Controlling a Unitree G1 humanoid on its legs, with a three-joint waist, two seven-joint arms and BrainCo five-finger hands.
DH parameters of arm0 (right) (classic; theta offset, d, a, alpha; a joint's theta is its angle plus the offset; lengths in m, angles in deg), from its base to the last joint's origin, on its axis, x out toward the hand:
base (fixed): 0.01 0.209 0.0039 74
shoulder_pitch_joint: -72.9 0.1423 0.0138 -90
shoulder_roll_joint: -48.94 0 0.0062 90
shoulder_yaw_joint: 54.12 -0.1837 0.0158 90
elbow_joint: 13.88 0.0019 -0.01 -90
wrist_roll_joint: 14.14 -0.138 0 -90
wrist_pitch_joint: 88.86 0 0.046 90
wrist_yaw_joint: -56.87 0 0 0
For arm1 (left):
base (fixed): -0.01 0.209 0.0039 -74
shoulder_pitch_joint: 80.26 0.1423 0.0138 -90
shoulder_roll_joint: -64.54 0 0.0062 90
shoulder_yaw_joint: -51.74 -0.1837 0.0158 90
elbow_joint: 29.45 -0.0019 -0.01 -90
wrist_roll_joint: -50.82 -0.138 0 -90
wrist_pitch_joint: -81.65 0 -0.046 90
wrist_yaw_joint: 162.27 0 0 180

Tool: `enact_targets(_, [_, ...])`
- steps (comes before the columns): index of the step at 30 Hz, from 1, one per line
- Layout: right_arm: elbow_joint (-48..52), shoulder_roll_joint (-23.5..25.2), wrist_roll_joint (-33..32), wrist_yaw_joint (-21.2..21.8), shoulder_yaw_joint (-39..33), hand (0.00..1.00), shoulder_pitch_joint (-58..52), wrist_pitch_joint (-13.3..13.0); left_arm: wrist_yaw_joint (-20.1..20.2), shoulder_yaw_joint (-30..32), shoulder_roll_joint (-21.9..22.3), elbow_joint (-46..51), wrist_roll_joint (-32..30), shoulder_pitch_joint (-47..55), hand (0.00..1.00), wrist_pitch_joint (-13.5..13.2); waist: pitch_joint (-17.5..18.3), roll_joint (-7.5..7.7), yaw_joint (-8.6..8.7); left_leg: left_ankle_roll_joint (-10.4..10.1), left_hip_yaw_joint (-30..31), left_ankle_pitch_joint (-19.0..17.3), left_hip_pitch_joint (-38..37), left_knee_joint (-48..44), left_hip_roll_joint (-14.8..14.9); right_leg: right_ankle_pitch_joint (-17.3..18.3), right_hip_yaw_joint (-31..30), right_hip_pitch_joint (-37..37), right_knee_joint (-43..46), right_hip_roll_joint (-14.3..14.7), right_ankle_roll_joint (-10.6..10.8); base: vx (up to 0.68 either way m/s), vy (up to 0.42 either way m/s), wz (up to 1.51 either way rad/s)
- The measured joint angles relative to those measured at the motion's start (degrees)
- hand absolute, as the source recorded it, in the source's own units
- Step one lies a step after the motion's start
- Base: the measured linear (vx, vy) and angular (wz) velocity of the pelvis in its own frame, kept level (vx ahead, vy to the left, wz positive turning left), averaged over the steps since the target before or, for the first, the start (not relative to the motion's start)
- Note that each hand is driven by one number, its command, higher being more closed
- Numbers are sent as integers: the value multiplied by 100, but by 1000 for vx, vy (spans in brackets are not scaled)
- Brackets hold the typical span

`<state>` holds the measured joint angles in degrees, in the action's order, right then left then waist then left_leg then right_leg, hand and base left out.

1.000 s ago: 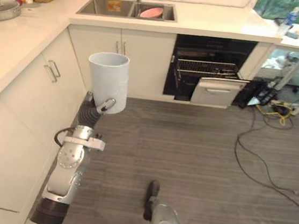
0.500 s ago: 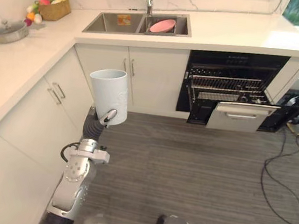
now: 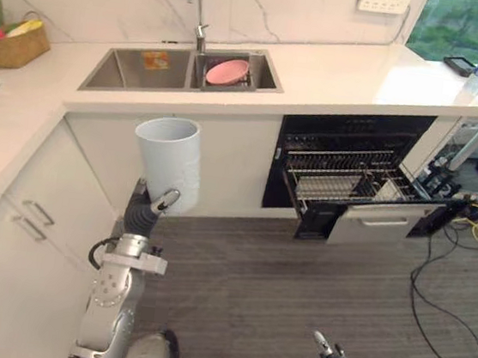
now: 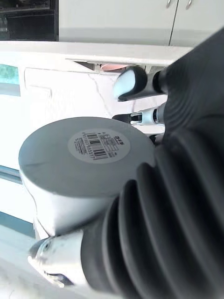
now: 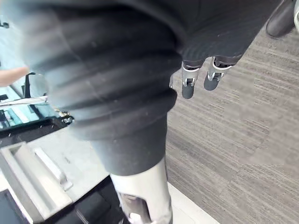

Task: Walk over to the sink, pick up the cup, carry it to the dishwasher, place the cup inside the dishwasher, then close the dishwasher door

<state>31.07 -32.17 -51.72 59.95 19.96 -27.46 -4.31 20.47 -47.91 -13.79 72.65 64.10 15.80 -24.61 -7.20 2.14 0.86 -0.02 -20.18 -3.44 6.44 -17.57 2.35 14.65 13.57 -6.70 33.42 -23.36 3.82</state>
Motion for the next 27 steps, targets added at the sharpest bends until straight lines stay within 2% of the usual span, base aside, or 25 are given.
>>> enact_targets(1, [245,20,170,-56,-5,0,-36,-54,-4,-102,-25,0,-10,-218,100,-3,-22,82,14,86,-76,-141,-200,47,-167,-483,5,404,971,-382,-266,376,287,-5])
enact_targets(2, [402,34,268,-85,-6,0,-80,-88,-25,-178,-75,4,-27,-309,100,-3,-33,109,97,215,-109,-236,-404,87,-235,-722,-7,648,1599,-570,-309,447,277,-6])
enact_targets(4, [660,69,385,-95,4,0,-81,-188,-139,-212,-157,20,-116,-330,100,-4,-60,53,201,297,-151,-422,-818,199,-226,-503,138,1000,2483,-619,-379,316,139,-23])
enact_targets(5, [1056,135,399,-102,11,0,-152,-308,-239,-230,-161,36,-115,-332,100,-8,-90,-39,220,274,-227,-477,-1166,374,-193,-235,394,1213,2715,-570,-444,301,127,-45])
enact_targets(6, [1581,234,433,-115,25,0,-271,-359,-336,-235,-174,68,-115,-358,100,-21,-87,-115,278,251,-336,-520,-1381,516,-120,-26,649,1484,2511,-412,-413,293,109,-43])
enact_targets(7, [1849,268,466,-122,54,0,-331,-384,-388,-231,-188,70,-115,-415,100,-40,-92,-147,301,234,-364,-547,-1450,566,-88,31,772,1615,2272,-307,-366,276,67,-33])
enact_targets(8, [2330,337,612,-193,101,0,-418,-430,-464,-227,-245,73,-113,-596,100,-62,-153,-175,323,186,-418,-612,-1566,611,1,55,970,1855,1581,-64,-358,279,12,-31])
enact_targets(9, [2763,378,722,-267,126,0,-444,-464,-525,-207,-320,75,-111,-778,100,-80,-210,-194,329,109,-513,-692,-1654,612,129,-80,1089,2060,640,255,-327,277,-13,-35])
enact_targets(10, [2963,399,794,-299,123,0,-444,-486,-561,-174,-395,74,-110,-852,100,-92,-227,-199,327,68,-579,-732,-1696,603,193,-255,1109,2163,86,419,-316,276,-54,-38])
enact_targets(11, [3274,440,890,-344,108,0,-448,-506,-633,-127,-474,74,-107,-938,100,-117,-235,-181,326,26,-662,-802,-1772,592,265,-632,1117,2245,-768,653,-265,359,-110,-41])
enact_targets(12, [3817,442,1016,-378,104,0,-476,-580,-733,-28,-628,73,-106,-992,100,-165,-263,-48,360,-202,-774,-981,-1953,572,250,-1057,1194,2215,-1868,813,-205,305,-98,-37])
enact_targets(13, [4032,432,1087,-388,97,0,-499,-595,-781,-2,-674,73,-105,-976,100,-181,-267,50,380,-286,-790,-1082,-2083,564,196,-1038,1232,2185,-1996,811,-197,443,-172,-34])
enact_targets(14, [4414,388,1177,-445,57,0,-527,-639,-869,45,-690,43,-104,-941,100,-200,-260,187,421,-476,-761,-1328,-2299,440,142,-1284,1141,2152,-1912,776,-339,417,-157,-18])
enact_targets(16, [4813,309,1332,-515,-161,0,-528,-712,-976,-67,-447,36,-102,-912,100,-202,-197,-27,481,-523,-679,-1618,-2363,245,398,-1345,1119,2259,-1360,857,-295,414,-155,-4])
enact_targets(18, [5124,309,1360,-691,-448,0,-500,-798,-998,-275,-291,45,-109,-965,100,-221,-136,-284,593,-646,-558,-1850,-2449,171,700,-1329,1053,2325,-899,1082,-320,350,-148,20])
enact_targets(19, [5301,297,1391,-751,-619,0,-491,-841,-999,-384,-202,45,-117,-990,100,-222,-105,-416,591,-632,-508,-1985,-2565,184,805,-1205,1050,2368,-576,1167,-511,438,-181,11])
enact_targets(20, [5387,290,1402,-749,-697,0,-473,-854,-999,-418,-154,44,-119,-988,100,-222,-76,-460,580,-622,-511,-2037,-2597,179,859,-1103,1067,2438,-379,1186,-626,369,-145,-9])
enact_targets(21, [5477,275,1418,-751,-754,0,-382,-855,-1003,-437,-107,39,-120,-1005,100,-223,-41,-551,583,-564,-535,-2055,-2684,180,921,-817,1061,2520,-28,1182,-687,395,-138,-13])
enact_targets(22, [5530,235,1414,-738,-779,0,-248,-853,-1030,-474,-114,-6,-124,-1031,100,-222,-20,-605,607,-523,-548,-1939,-2723,-35,981,-499,1037,2572,311,1179,-699,411,-163,-19])
enact_targets(23, [5537,153,1368,-693,-779,0,-170,-827,-1105,-570,-118,-85,-132,-1031,100,-219,-23,-612,597,-347,-664,-1754,-2501,-790,1212,-335,1042,2495,371,1229,-704,399,-171,-19])
enact_targets(24, [5538,140,1321,-673,-789,0,-147,-813,-1133,-619,-116,-130,-140,-1031,100,-219,-27,-627,572,-304,-732,-1584,-2336,-1306,1387,-289,1031,2394,315,1284,-684,380,-164,-15])
enact_targets(25, [5539,127,1310,-605,-852,0,-61,-795,-1165,-662,-115,-198,-184,-1046,100,-195,-82,-690,567,-349,-759,-1102,-1905,-2582,1894,-225,1061,2059,72,1465,-699,354,-126,-9])
enact_targets(26, [5539,45,1311,-504,-901,0,32,-791,-1206,-679,-115,-231,-221,-1061,100,-170,-132,-756,545,-479,-432,-1022,-1311,-3911,2052,-187,1057,1721,-187,1588,-762,394,-69,-6])
enact_targets(27, [5543,-38,1310,-446,-899,0,52,-792,-1221,-672,-125,-264,-221,-1057,100,-170,-186,-706,535,-500,-229,-1083,-922,-4467,1942,-187,1055,1429,-383,1621,-779,305,-8,-7])
